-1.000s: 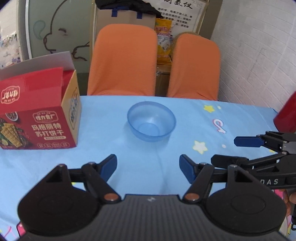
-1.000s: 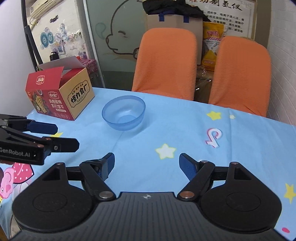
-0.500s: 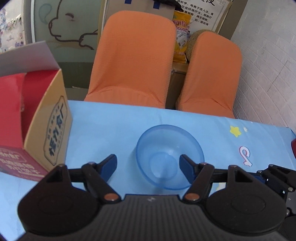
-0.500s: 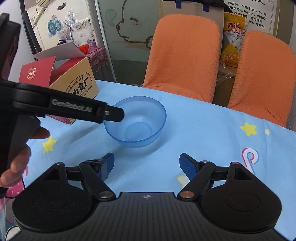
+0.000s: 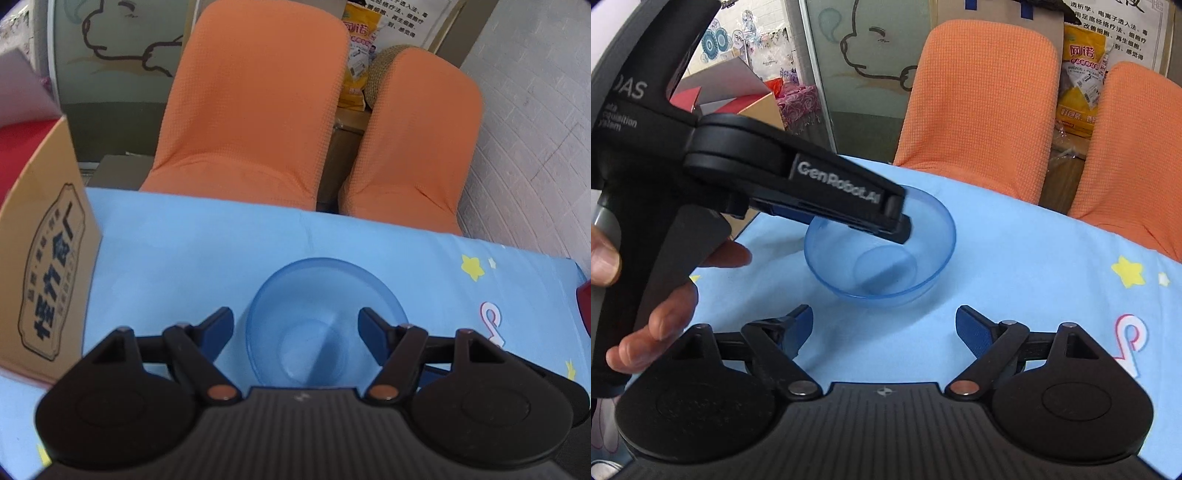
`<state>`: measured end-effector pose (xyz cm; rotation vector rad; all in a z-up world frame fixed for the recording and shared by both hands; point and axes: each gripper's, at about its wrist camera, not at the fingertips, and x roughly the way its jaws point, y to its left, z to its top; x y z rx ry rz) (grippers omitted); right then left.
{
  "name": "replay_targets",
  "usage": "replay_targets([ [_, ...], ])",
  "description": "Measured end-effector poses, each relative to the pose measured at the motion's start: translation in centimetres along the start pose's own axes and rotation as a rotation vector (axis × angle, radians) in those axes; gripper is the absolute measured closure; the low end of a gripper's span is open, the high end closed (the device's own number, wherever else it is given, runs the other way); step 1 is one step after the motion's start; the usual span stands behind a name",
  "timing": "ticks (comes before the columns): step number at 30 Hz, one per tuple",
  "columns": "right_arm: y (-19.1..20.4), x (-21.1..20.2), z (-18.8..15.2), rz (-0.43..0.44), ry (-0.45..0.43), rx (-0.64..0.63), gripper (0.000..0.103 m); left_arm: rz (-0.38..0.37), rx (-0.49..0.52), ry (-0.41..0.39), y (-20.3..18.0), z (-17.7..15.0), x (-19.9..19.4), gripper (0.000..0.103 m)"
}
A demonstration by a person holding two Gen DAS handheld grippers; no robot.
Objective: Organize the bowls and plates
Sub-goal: 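Move both tools to the blue plastic bowl and close on its rim, then lift the blue bowl with both tools and carry it over the stack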
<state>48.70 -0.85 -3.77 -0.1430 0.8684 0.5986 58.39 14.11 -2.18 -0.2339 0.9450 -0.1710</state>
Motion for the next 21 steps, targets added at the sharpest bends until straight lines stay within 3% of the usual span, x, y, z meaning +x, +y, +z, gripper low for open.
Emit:
replay_targets([
  [5,0.0,1.5,0.1,-0.002,0.003,-0.006,0.0,-0.038,0.061,0.017,-0.4,0.2,1.0,0.035],
  [8,0.0,2.1,0.1,-0.018,-0.011,-0.018,0.0,-0.039,0.102,0.022,-0.8,0.0,1.7,0.051],
  [10,0.0,2.2,0.0,-0.033,-0.043,-0.017,0.0,-0.036,0.104,0.023,-0.8,-0.2,2.0,0.068],
  [15,0.0,2.3,0.1,-0.062,-0.082,-0.028,0.0,-0.012,0.123,0.001,-0.9,-1.0,1.4,0.072],
  [21,0.1,1.3,0.1,-0.075,-0.115,-0.046,0.011,-0.013,0.132,-0.044,-1.2,-1.8,-0.3,0.072],
])
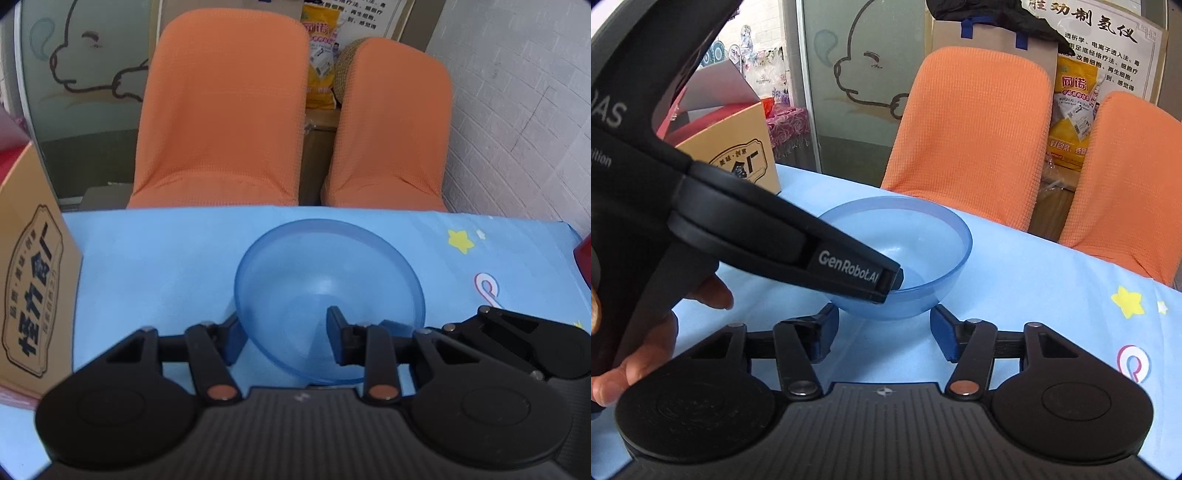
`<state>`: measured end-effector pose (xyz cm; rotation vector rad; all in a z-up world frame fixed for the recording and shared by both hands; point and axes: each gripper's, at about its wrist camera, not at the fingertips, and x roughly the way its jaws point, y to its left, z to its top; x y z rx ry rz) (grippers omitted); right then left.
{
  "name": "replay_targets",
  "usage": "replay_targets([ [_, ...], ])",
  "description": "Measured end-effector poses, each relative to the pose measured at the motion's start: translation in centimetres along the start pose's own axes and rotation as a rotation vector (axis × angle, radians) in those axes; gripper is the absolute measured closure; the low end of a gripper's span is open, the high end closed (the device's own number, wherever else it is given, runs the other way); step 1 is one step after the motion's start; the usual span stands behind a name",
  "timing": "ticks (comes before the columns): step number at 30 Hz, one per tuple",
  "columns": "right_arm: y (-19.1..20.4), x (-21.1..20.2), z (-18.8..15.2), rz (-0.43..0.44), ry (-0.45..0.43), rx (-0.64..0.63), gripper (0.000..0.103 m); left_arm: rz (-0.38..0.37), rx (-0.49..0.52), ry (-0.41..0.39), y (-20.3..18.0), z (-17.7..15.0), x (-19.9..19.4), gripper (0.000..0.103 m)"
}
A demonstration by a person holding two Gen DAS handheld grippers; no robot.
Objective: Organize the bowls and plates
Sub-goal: 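Lift the blue bowl with both tools and carry it over the stack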
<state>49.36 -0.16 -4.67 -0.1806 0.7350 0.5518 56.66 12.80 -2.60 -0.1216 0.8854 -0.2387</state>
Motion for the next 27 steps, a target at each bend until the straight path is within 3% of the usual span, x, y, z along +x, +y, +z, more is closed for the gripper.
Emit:
replay_targets([
  [6,0.2,-2.2,0.1,-0.009,-0.03,-0.004,0.011,0.011,0.041,-0.052,-2.4,-0.7,-3.8,0.072],
  [15,1.0,-11.4,-1.8,-0.028,-0.128,-0.006,0.01,-0.113,0.047,-0.099,-8.3,-4.3,-12.3,0.072],
  [21,0.7,-19.1,-7.4,-0.068,-0.161,0.017,0.01,-0.19,0.084,-0.067,-13.9,-10.2,-15.2,0.072],
  [27,0.9,-23.7,-14.0,-0.136,-0.158,0.081,0.009,-0.262,0.138,-0.009,-19.3,-16.5,-15.7,0.071],
])
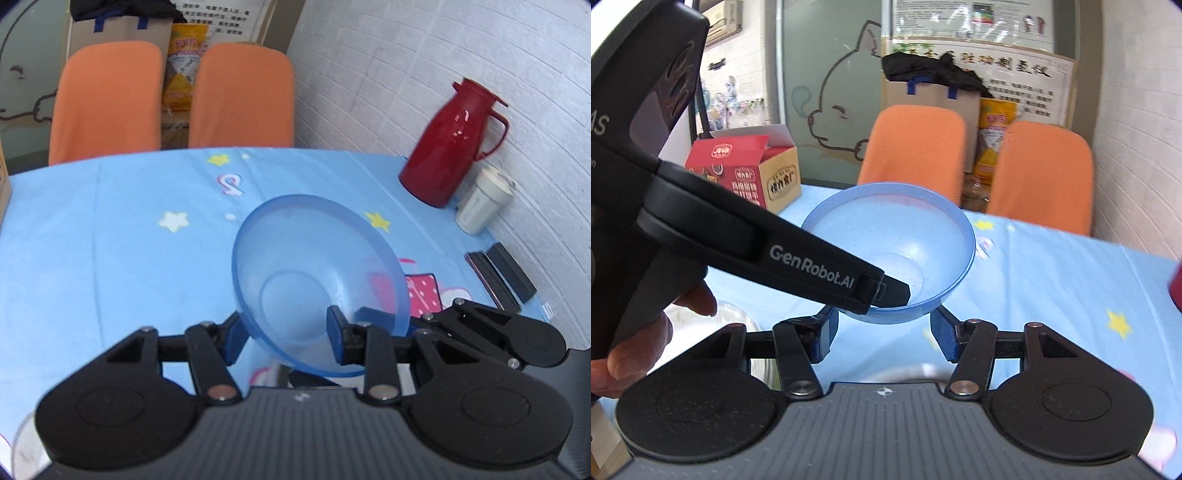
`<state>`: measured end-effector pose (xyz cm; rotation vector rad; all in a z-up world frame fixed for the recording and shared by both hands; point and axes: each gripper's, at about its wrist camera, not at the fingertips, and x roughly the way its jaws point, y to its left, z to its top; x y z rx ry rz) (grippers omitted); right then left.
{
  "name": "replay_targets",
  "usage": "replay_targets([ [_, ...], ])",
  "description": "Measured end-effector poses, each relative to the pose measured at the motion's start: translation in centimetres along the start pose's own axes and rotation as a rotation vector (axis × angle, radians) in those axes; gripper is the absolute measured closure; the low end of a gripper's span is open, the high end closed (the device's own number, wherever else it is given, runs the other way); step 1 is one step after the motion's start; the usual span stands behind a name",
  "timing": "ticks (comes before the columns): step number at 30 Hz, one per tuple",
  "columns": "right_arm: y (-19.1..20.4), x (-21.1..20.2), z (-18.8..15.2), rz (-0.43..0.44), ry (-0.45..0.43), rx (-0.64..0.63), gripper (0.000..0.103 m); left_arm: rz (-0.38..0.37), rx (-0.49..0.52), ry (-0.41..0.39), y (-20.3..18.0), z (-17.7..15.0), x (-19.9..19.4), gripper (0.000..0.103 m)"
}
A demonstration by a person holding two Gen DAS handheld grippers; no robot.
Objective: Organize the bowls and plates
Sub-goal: 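Lift the blue bowl with both tools and carry it over the stack, then lower the blue bowl into the white bowl and open both tools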
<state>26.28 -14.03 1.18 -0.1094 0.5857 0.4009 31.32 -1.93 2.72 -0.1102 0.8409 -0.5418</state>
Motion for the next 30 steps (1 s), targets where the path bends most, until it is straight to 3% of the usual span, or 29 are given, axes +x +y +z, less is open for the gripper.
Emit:
replay_targets([
  [7,-0.5,-3.4,-5.3,-0.072,0.014,0.075,0.009,-0.027,0.048,0.069,-4.7,-3.8,1.1,0.071],
  [15,-1.3,-3.4,-6.7,-0.037,0.039,0.106,0.008,0.017,0.036,0.124,-4.3,-4.4,2.6,0.068],
  [17,-1.3,-3.8,-7.1,-0.017,0.025,0.114,0.006,0.027,0.052,0.127,-4.3,-4.4,2.7,0.056],
  [18,-1.4,-3.8,-6.9,-0.01,0.022,0.115,0.005,0.017,0.052,0.136,-4.2,-4.3,2.8,0.031],
  [19,-1.4,-3.8,-6.8,-0.005,0.018,0.116,0.004,-0.002,0.044,0.135,-3.9,-4.2,2.6,0.023],
  [21,-1.1,-4.7,-7.1,-0.013,0.015,0.109,0.0,-0.007,0.048,0.123,-3.9,-3.8,1.9,0.019],
  [24,-1.0,-6.0,-7.6,-0.041,0.01,0.102,0.0,-0.006,0.048,0.104,-3.6,-3.1,0.6,0.005],
  [30,-2.0,-8.5,-8.8,-0.084,-0.023,0.162,0.0,0.045,0.027,-0.008,-2.6,-2.7,-2.7,0.003],
])
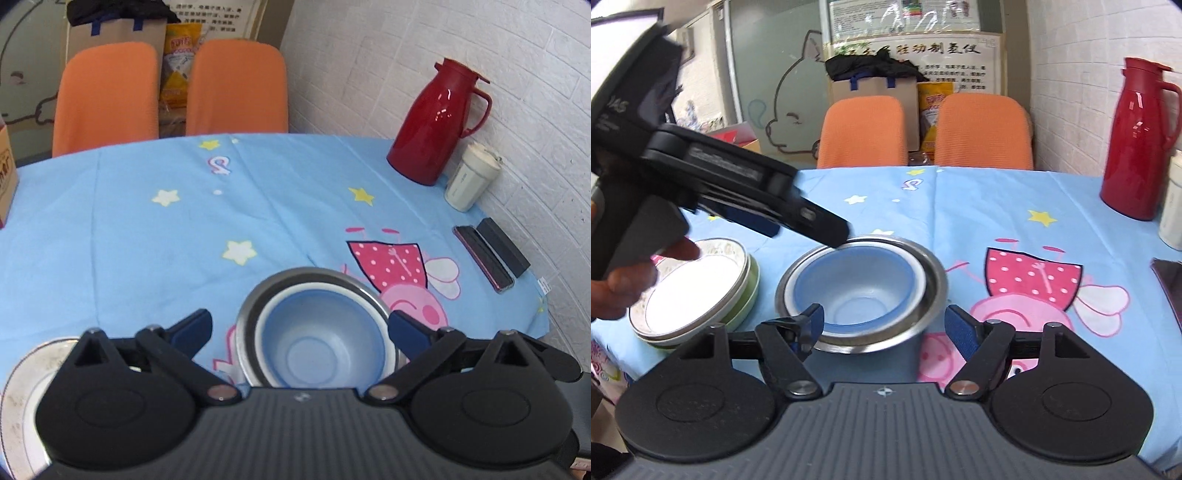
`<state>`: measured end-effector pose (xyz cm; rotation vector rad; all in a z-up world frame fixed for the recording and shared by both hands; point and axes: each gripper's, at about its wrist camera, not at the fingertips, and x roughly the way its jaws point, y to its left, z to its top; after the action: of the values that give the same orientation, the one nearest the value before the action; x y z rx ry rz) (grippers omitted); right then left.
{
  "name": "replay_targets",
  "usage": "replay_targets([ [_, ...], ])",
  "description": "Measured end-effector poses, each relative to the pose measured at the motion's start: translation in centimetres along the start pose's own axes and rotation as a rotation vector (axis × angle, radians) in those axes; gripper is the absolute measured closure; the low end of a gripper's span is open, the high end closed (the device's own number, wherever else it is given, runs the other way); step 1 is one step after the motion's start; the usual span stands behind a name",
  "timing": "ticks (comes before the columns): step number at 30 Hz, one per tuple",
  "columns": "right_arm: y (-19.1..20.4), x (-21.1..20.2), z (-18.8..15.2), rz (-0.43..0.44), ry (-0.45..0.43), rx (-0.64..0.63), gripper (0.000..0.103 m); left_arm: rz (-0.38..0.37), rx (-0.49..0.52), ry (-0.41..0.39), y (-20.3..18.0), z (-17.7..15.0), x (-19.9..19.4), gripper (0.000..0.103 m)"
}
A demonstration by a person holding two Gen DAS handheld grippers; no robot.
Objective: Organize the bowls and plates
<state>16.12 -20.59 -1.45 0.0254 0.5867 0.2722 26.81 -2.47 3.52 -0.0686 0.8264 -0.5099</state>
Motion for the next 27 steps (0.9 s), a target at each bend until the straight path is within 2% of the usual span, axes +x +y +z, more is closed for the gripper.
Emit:
replay_targets([
  [3,-0.8,-0.3,-0.2,-0.021,-0.008,0.037,0.0,0.036,-0.008,-0.014,0.6,-0.3,-0.4,0.003],
  [9,-1.3,0.0,-0.4,-0.029,-0.005,0.073,0.0,0.079,-0.025,0.033,1.7,-1.4,1.2,0.003],
  [17,-1.8,2.6,-0.1,-0.028,0.032,0.11,0.0,0.105,-0.005,0.066,2.0,-1.1,4.0,0.003],
  [27,-2.4,6.9,0.7,-0.027,0.077,0.157,0.0,0.096,0.012,0.13,2.0,0.1,7.9,0.003],
])
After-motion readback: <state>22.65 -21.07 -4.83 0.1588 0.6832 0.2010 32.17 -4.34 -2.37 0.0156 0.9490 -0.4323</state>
